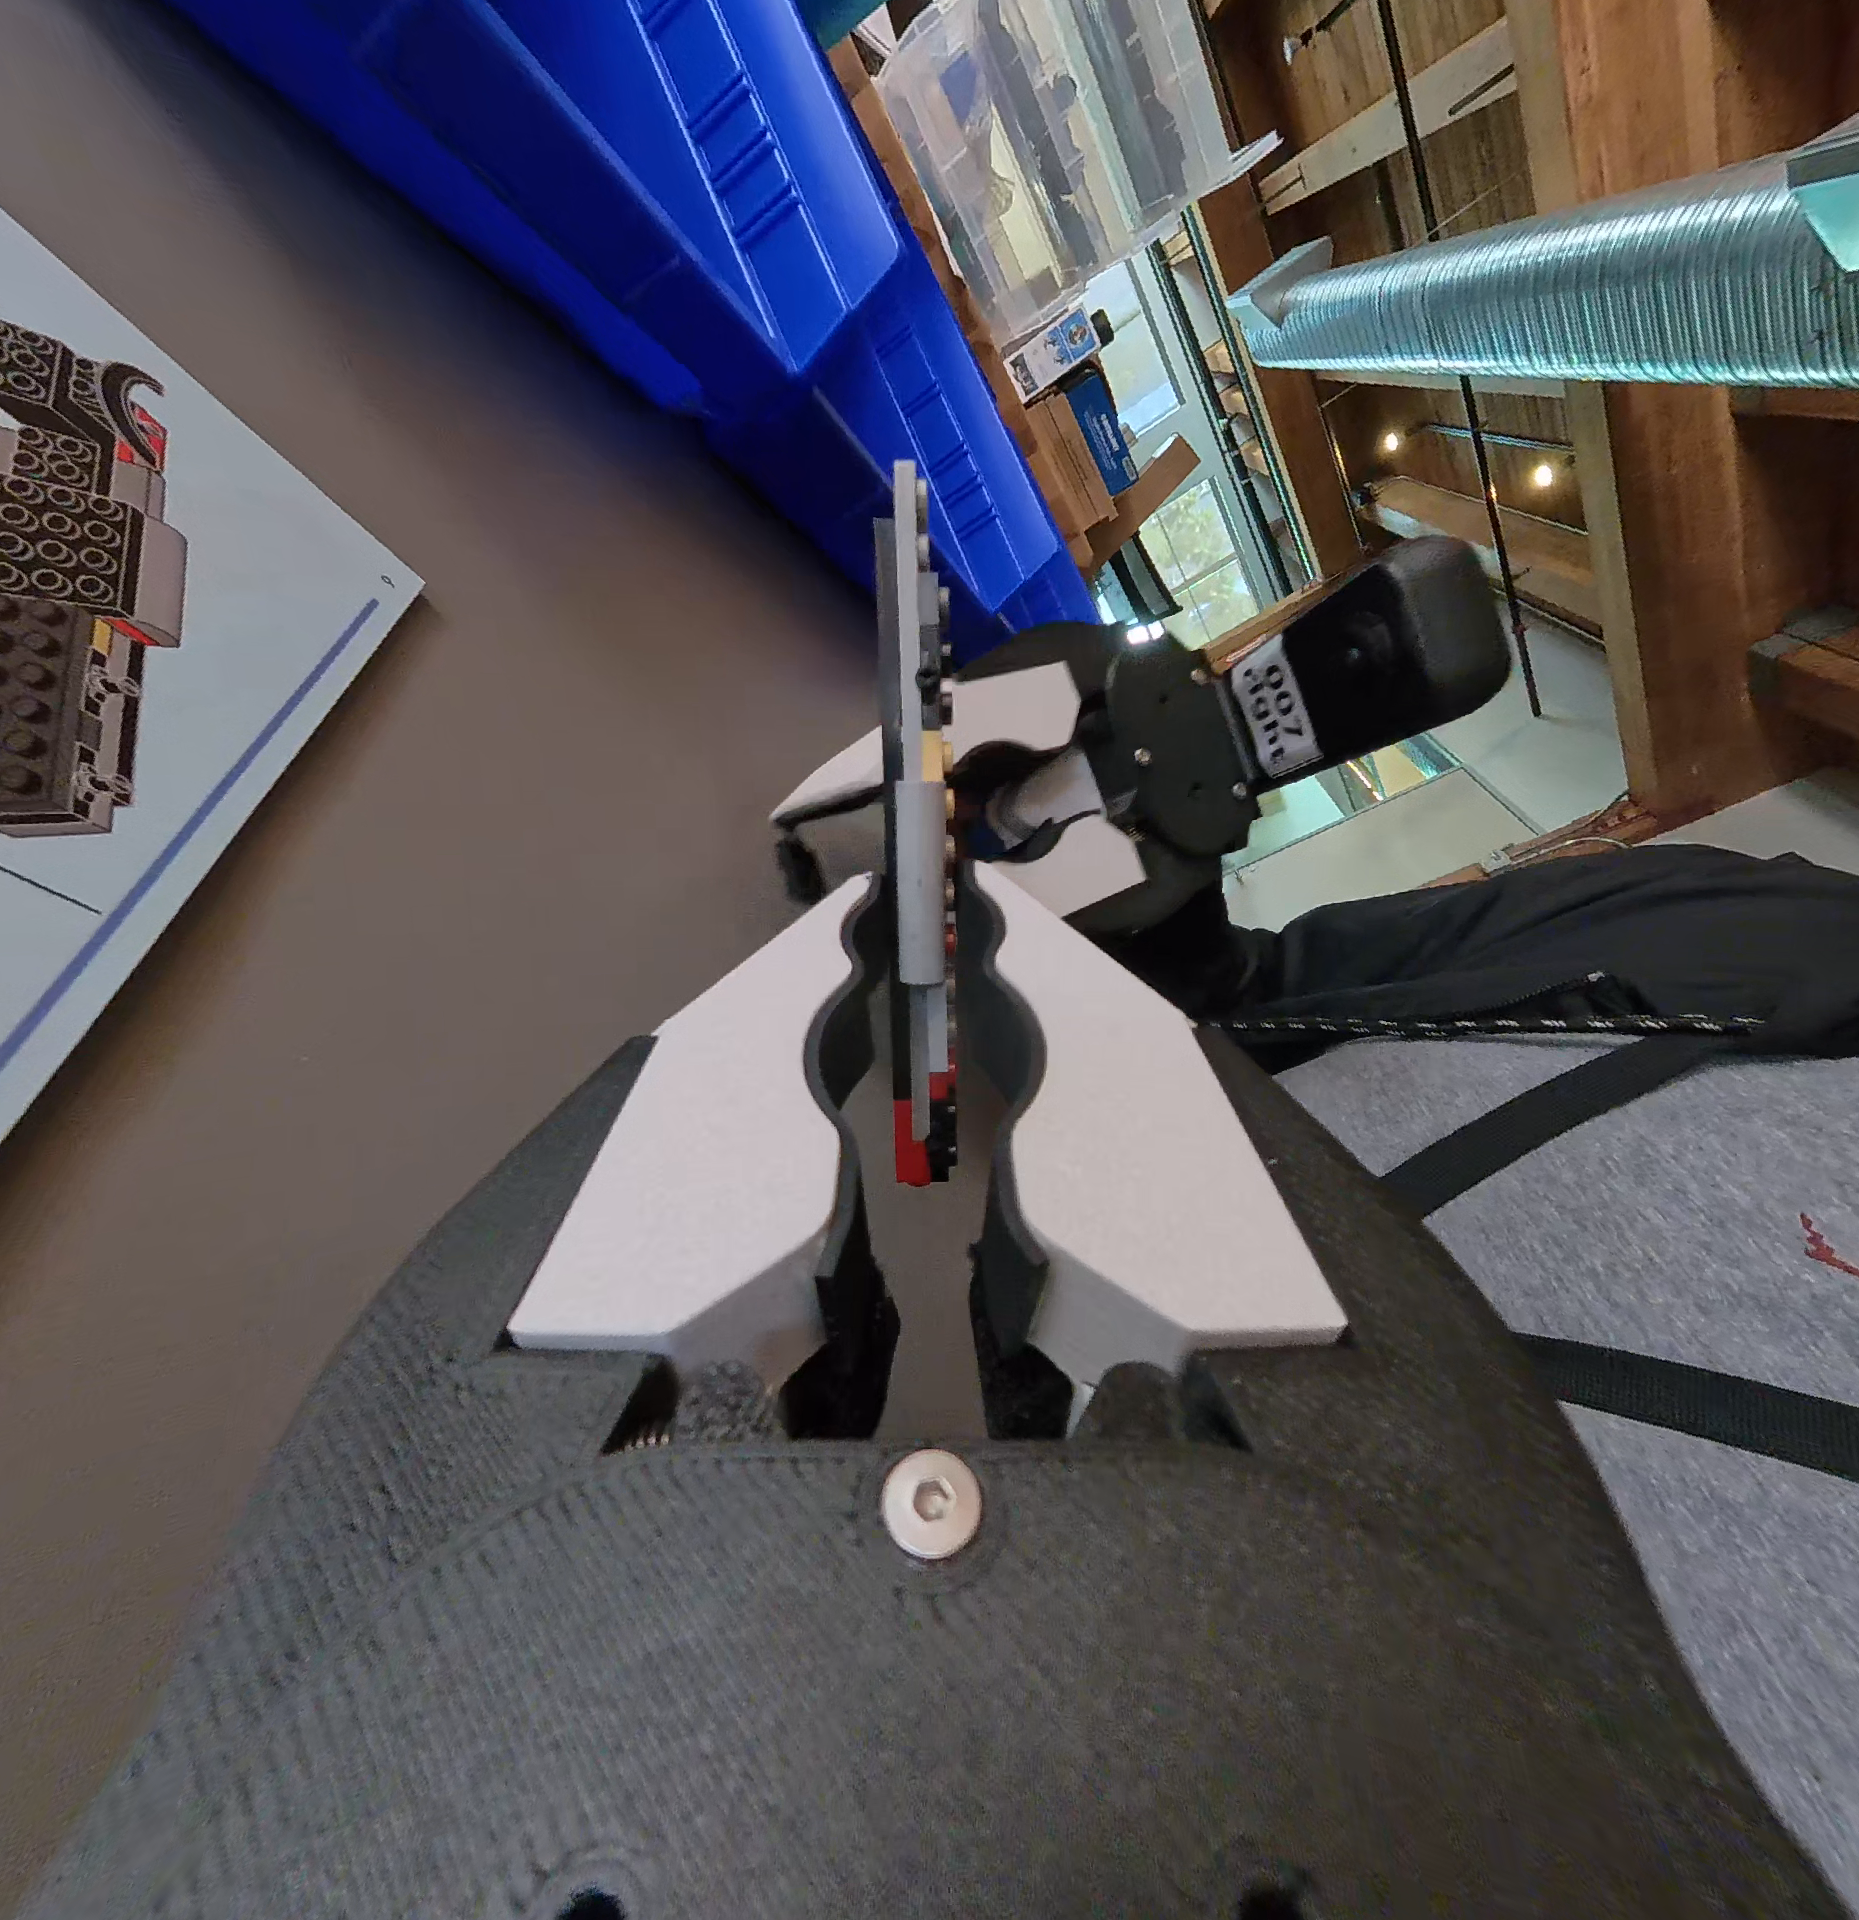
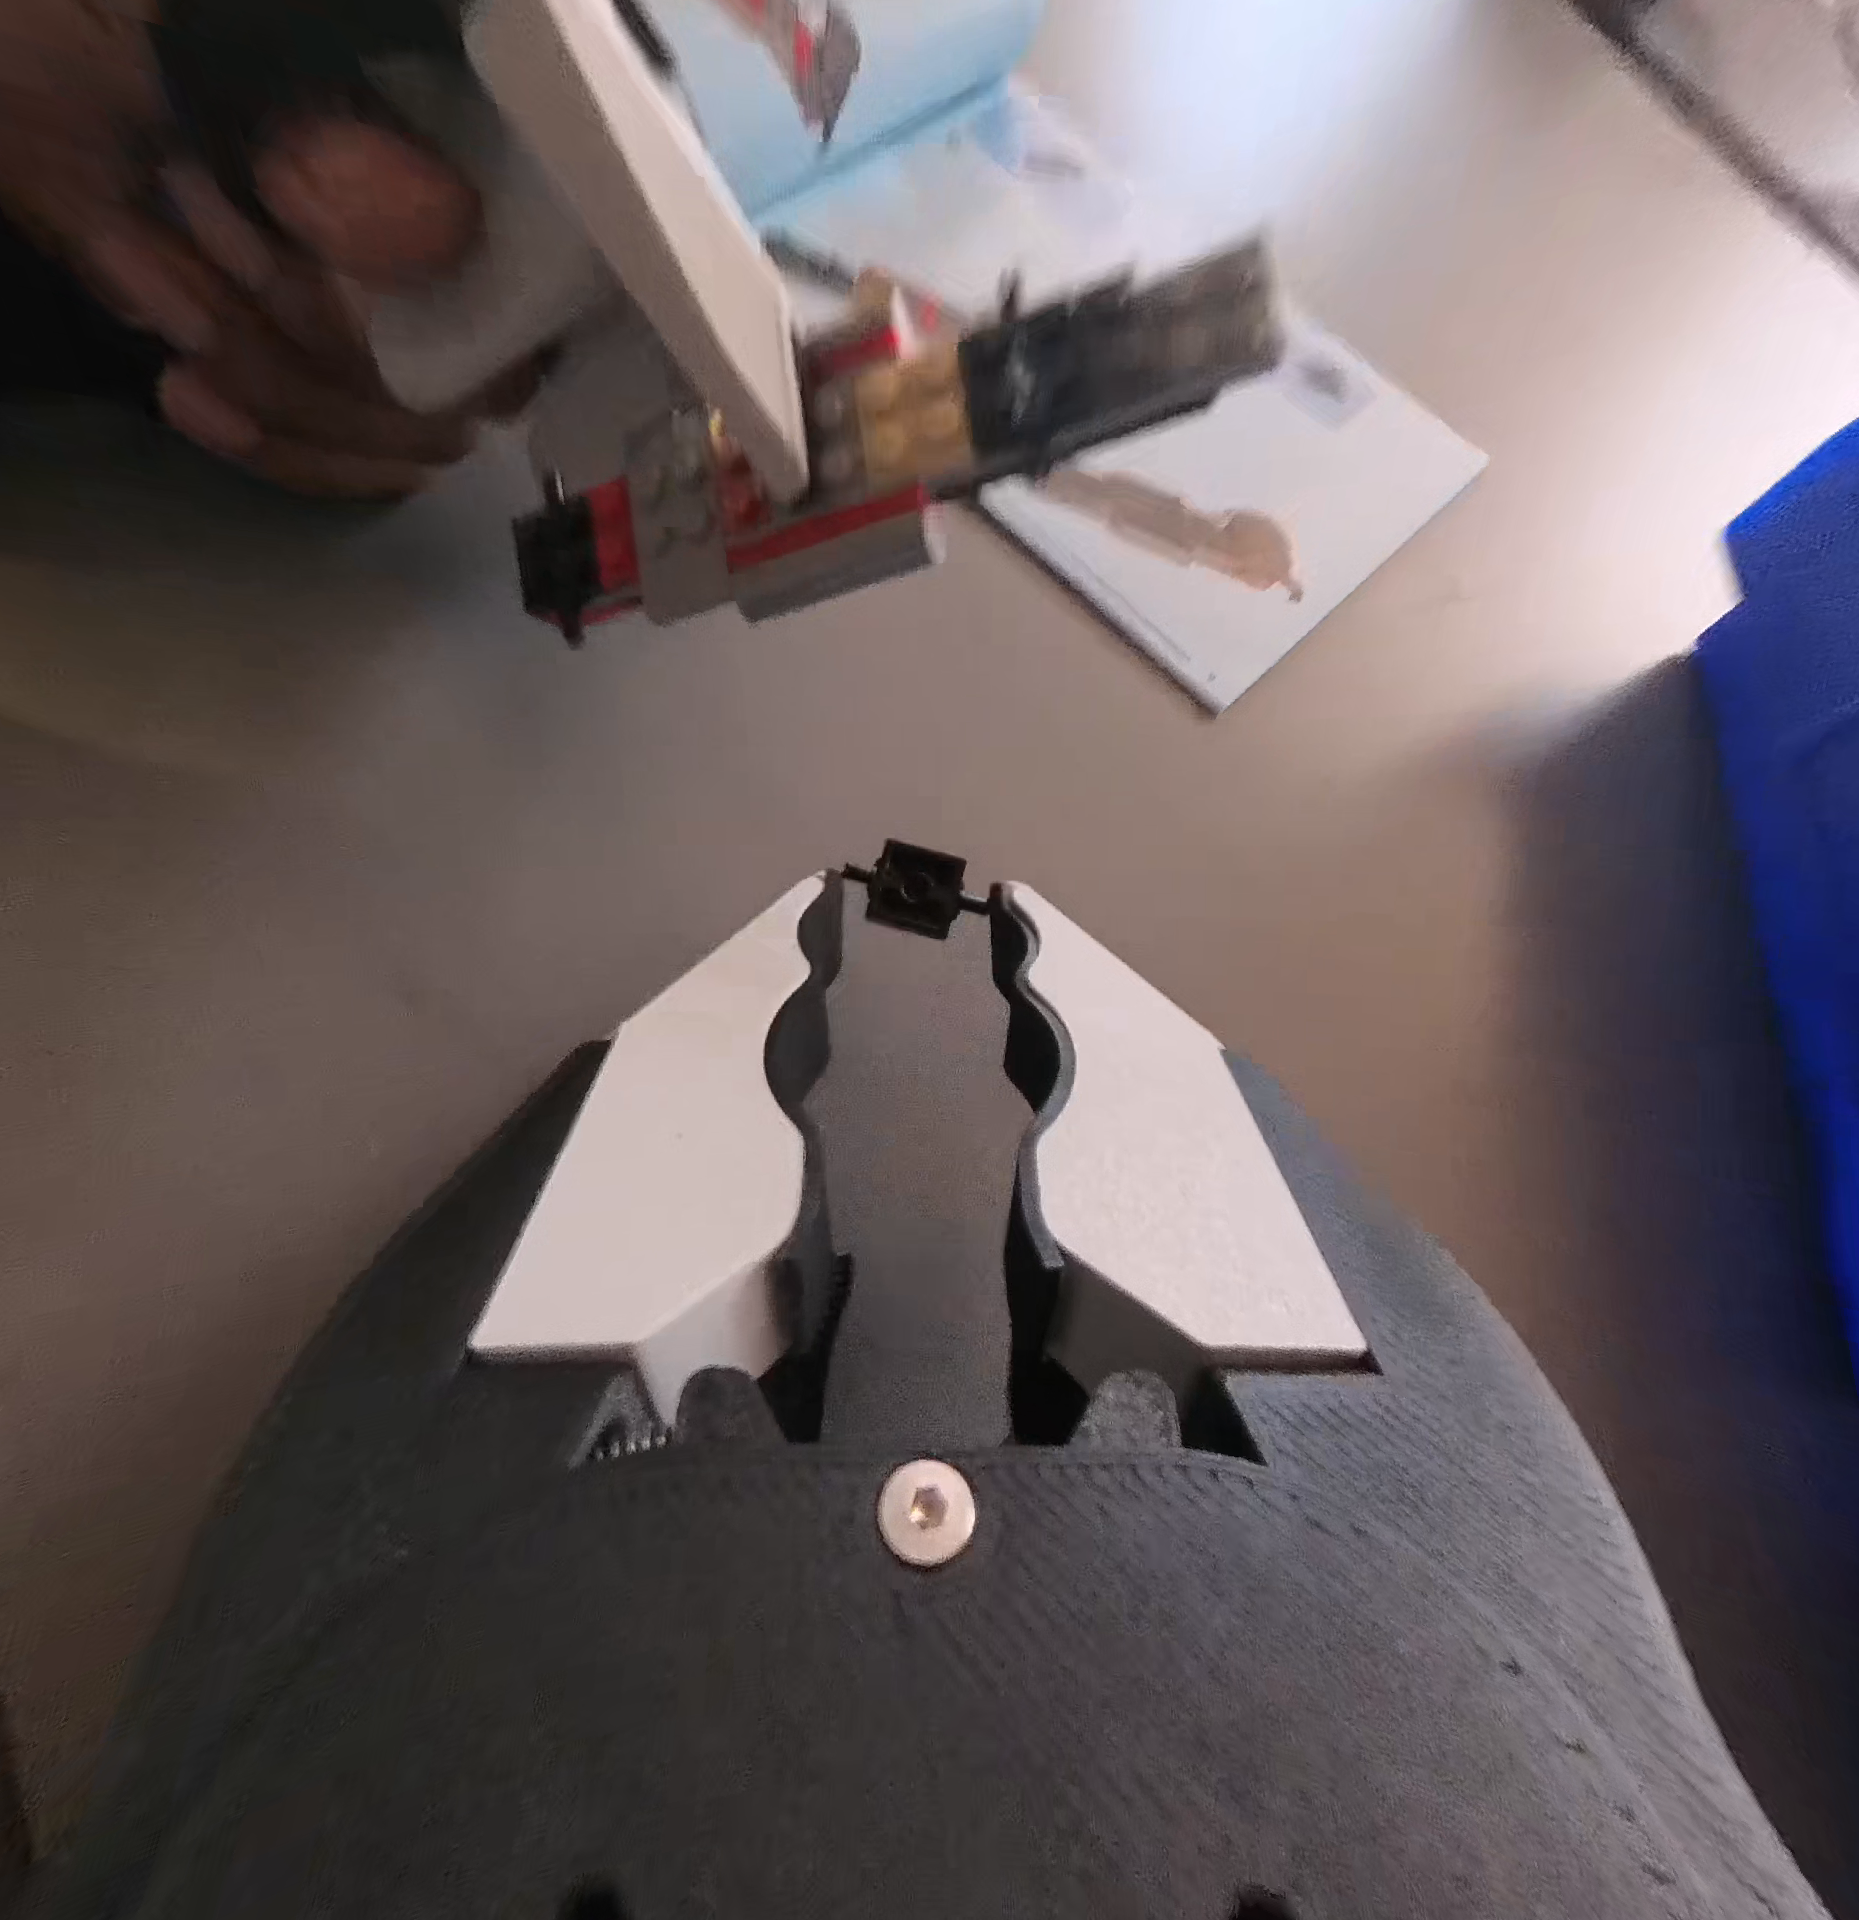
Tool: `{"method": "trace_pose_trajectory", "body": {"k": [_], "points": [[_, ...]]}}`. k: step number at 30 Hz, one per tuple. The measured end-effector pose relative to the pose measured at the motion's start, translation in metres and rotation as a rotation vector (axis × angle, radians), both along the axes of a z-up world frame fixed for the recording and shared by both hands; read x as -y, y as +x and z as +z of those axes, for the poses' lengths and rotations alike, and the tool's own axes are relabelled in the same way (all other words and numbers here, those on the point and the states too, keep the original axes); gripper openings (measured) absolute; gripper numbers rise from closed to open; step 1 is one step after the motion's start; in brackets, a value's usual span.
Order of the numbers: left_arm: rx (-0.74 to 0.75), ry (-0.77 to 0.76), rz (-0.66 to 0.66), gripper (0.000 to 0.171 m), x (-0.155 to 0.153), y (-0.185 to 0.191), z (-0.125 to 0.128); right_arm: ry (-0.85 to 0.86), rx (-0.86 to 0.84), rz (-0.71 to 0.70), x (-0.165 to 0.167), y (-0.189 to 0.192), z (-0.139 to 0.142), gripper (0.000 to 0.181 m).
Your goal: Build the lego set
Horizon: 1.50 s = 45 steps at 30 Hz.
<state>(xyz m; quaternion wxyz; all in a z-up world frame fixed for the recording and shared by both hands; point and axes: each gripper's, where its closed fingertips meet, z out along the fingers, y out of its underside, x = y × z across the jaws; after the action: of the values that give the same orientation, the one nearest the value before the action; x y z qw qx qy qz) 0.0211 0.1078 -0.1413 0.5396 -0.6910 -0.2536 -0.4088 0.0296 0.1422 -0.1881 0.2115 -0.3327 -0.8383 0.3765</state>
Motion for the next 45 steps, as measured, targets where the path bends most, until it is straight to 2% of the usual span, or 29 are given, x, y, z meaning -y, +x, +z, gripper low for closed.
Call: {"method": "trace_pose_trajectory", "body": {"k": [4, 6, 12, 18, 25, 33, 38, 45], "points": [[-0.003, 0.005, 0.003, 0.011, 0.001, 0.0, 0.001, -0.119, -0.224, -0.031, -0.004, -0.009, 0.061, 0.036], [-0.003, 0.003, 0.003, 0.011, 0.001, 0.0, 0.0, -0.154, -0.259, -0.039, -0.009, -0.009, 0.075, 0.04], [-0.002, -0.003, 0.02, 0.011, 0.001, -0.003, -0.001, -0.123, -0.118, -0.075, -0.025, -0.003, 0.038, 0.04], [0.006, 0.008, 0.062, 0.011, 0.005, -0.008, 0.001, -0.094, -0.008, -0.041, -0.01, -0.004, 0.009, 0.039], [0.01, -0.007, 0.06, 0.011, 0.017, -0.001, -0.001, 0.01, 0.055, 0.027, -0.002, -0.006, -0.012, 0.035], [0.065, -0.023, 0.067, 0.011, 0.03, 0.008, -0.004, 0.015, 0.104, 0.033, 0.005, -0.015, -0.015, 0.02], [0.116, -0.035, 0.089, 0.011, 0.038, 0.017, -0.007, -0.061, 0.092, 0.033, 0.008, -0.016, -0.003, 0.023], [0.129, -0.067, 0.077, 0.011, 0.038, 0.025, -0.012, -0.097, 0.143, 0.103, 0.003, -0.016, -0.007, 0.033]]}}
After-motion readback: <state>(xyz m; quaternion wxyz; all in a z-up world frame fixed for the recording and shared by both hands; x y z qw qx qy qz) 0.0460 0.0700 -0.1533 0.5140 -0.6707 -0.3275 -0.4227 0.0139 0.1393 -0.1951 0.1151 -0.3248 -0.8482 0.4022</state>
